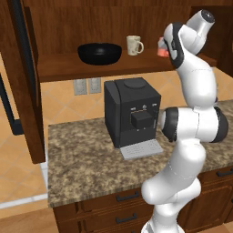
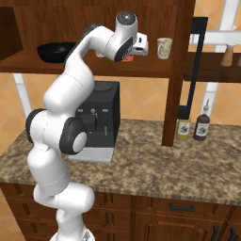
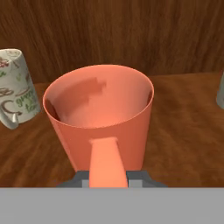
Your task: Gather all objects into one cabinet and sort the glasses and bowls to opposite sides.
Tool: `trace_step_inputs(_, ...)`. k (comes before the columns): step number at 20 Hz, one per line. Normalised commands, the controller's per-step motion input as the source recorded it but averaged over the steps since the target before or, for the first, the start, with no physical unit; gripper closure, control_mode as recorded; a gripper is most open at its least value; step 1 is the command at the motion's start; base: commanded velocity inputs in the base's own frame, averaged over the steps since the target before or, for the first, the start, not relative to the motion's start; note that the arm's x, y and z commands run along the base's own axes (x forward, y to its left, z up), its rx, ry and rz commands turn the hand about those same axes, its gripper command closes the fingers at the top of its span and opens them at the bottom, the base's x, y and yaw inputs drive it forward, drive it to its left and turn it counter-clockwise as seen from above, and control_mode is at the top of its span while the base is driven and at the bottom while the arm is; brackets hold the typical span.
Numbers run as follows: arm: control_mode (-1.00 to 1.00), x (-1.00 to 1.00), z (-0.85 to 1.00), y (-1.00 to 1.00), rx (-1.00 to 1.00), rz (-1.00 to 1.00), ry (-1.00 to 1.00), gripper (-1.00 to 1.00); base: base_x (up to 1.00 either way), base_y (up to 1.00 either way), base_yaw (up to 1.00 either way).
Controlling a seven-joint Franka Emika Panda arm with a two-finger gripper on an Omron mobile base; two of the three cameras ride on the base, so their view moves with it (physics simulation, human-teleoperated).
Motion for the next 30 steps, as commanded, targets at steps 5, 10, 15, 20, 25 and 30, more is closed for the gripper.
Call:
trace_step_inputs(5, -1.0, -0.2, 0.05, -0.37, 0.0, -0.12, -0.02, 1.0, 0.0, 0.0, 0.0)
trace_step_inputs(10, -1.0, -0.05, 0.0, -0.29, 0.0, -0.22, 0.0, 1.0, 0.0, 0.0, 0.0)
trace_step_inputs(15, -1.0, 0.0, 0.0, -0.18, 0.0, -0.28, 0.0, 1.0, 0.0, 0.0, 0.0)
trace_step_inputs(20, -1.0, 0.0, 0.0, -0.23, 0.0, -0.25, 0.0, 1.0, 0.0, 0.0, 0.0)
trace_step_inputs(25, -1.0, 0.0, 0.0, -0.33, 0.0, -0.17, 0.0, 1.0, 0.0, 0.0, 0.0)
trace_step_inputs(30, -1.0, 0.08, 0.0, -0.38, 0.0, -0.07, 0.0, 1.0, 0.0, 0.0, 0.0)
